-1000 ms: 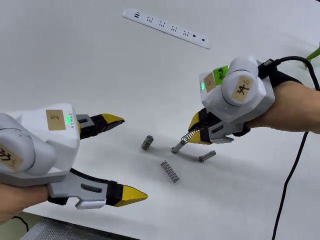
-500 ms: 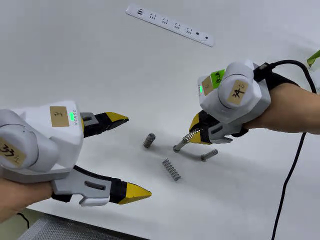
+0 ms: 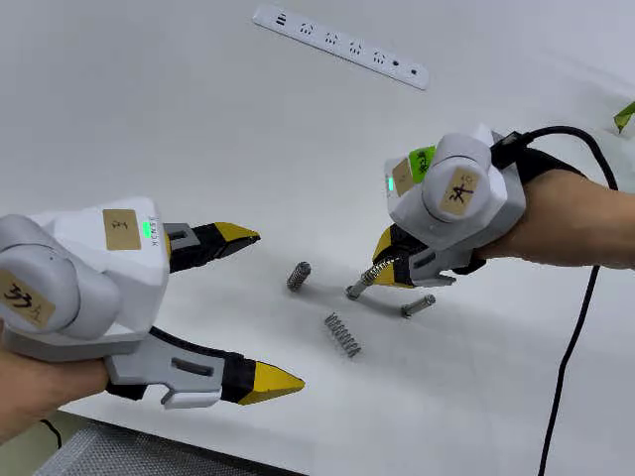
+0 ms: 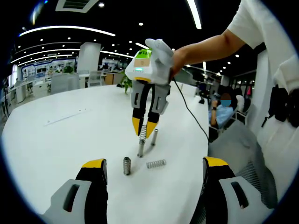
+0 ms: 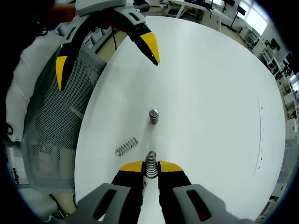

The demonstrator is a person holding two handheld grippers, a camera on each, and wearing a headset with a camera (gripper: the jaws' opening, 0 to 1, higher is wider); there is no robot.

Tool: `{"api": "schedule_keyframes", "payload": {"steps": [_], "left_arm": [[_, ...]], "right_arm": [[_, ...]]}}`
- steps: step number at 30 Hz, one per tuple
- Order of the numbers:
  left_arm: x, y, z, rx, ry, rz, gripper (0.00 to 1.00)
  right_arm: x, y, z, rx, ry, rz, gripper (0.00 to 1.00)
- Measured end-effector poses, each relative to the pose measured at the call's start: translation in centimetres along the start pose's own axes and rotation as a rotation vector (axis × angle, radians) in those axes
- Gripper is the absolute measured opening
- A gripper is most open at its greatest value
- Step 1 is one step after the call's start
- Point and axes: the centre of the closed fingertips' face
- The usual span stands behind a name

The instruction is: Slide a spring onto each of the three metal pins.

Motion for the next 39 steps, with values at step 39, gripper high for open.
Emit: {"api": "schedule_keyframes", "payload": {"steps": [39], "left_arm": [[-0.2,0.3,-0.8,-0.008,0.014,0.004,0.85]], "right_arm": [[4.4,-0.2,-0.7,-0.040,0.005,-0.037,0.12]]}}
Point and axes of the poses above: the centre of the closed fingertips' face, and the gripper's own axes: x roughly forward along the fingers, y roughly to its left, z roughly out of its top, and after that the axes turned 9 degrees about x, right-handed
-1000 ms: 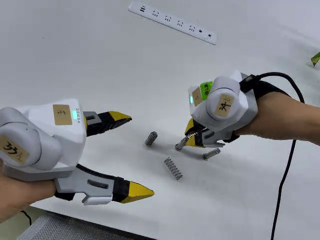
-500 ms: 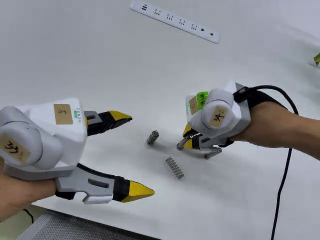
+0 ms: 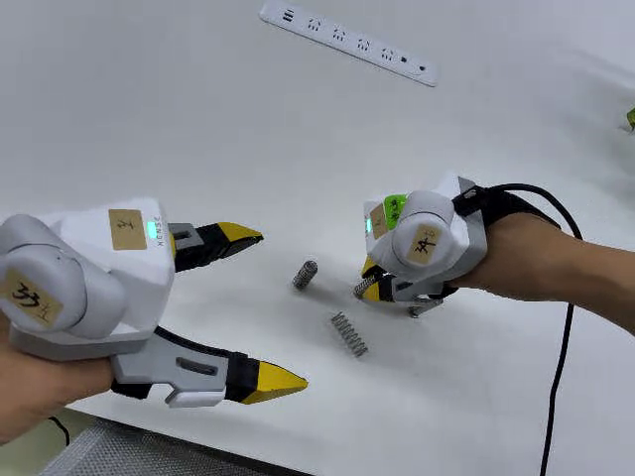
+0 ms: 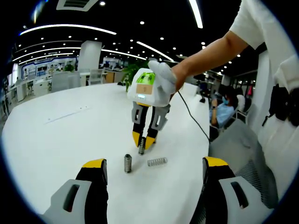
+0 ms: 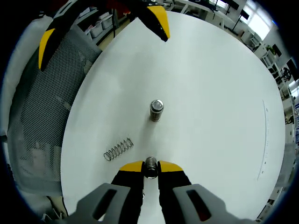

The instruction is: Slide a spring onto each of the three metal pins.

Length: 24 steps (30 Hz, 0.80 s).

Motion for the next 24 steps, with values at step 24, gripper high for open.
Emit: {"api": "schedule_keyframes", "payload": {"steps": [24], "left_arm": [[-0.11,-0.18,0.32,0.004,0.001,-0.002,0.85]], "right_arm": [[-0.41,-0.09,0.16,0.015,-0.024,-0.005,0.21]]}}
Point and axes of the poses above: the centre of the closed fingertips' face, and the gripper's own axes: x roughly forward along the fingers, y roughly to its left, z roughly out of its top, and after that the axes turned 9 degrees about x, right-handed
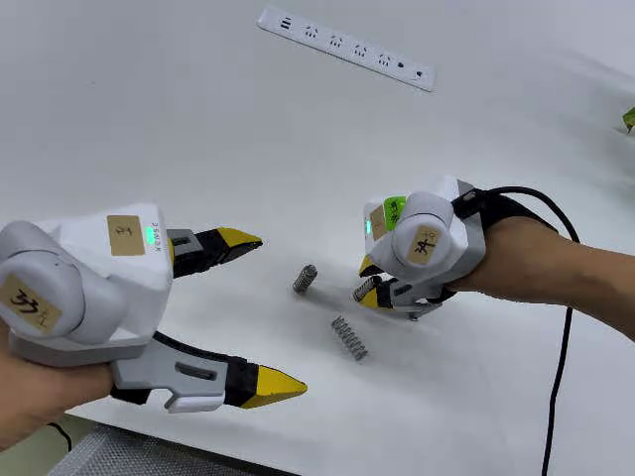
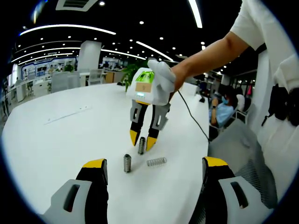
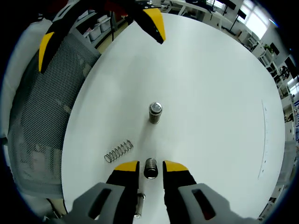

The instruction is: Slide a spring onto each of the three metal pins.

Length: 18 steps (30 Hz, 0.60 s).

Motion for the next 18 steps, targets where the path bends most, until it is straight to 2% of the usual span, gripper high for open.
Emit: {"api": "schedule_keyframes", "payload": {"steps": [3,10,18], "left_arm": [[-0.1,0.0,0.0,0.001,0.000,0.001,0.85],[-0.4,0.3,-0.2,0.010,0.009,0.005,0.85],[-0.6,0.3,-0.1,0.028,0.022,0.000,0.85]], "right_arm": [[-0.3,-0.1,-0.1,0.006,-0.008,-0.006,0.23],[-2.7,-0.8,0.6,0.093,-0.093,-0.040,0.30],[-5.5,-0.8,0.3,0.148,-0.177,-0.085,0.46]]}}
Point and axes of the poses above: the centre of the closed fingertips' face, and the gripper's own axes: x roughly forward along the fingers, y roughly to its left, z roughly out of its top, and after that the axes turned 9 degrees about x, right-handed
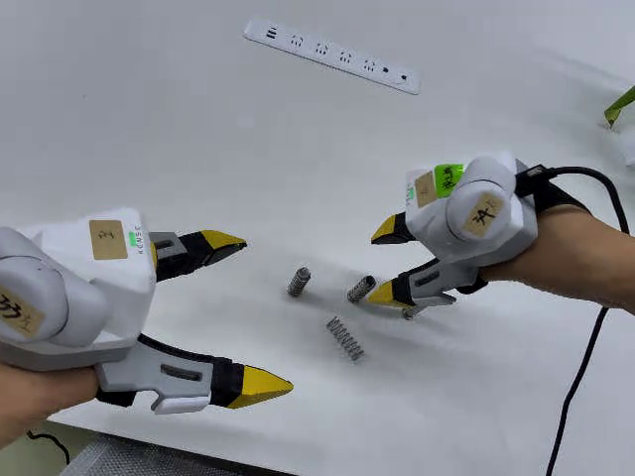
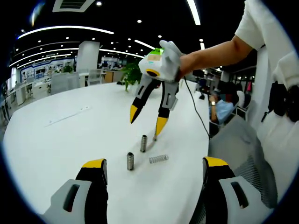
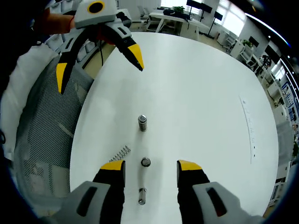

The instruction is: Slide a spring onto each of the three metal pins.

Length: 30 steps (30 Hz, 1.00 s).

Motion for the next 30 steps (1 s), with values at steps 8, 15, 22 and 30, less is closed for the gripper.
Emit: {"api": "schedule_keyframes", "payload": {"steps": [8,15,22,30], "left_arm": [[-0.2,-0.2,0.2,0.028,0.018,-0.013,0.86],[-0.5,-0.3,0.3,0.057,0.042,-0.026,0.86],[-0.9,0.0,0.3,0.081,0.058,-0.028,0.86],[-1.1,0.0,0.4,0.126,0.100,-0.040,0.86]], "right_arm": [[-2.2,0.7,-0.5,0.078,-0.088,-0.034,0.59],[-3.8,1.4,-1.6,0.159,-0.141,-0.056,0.69],[-5.6,2.1,-2.7,0.256,-0.239,-0.087,0.77],[-6.9,3.3,-5.1,0.324,-0.316,-0.115,0.86]]}}
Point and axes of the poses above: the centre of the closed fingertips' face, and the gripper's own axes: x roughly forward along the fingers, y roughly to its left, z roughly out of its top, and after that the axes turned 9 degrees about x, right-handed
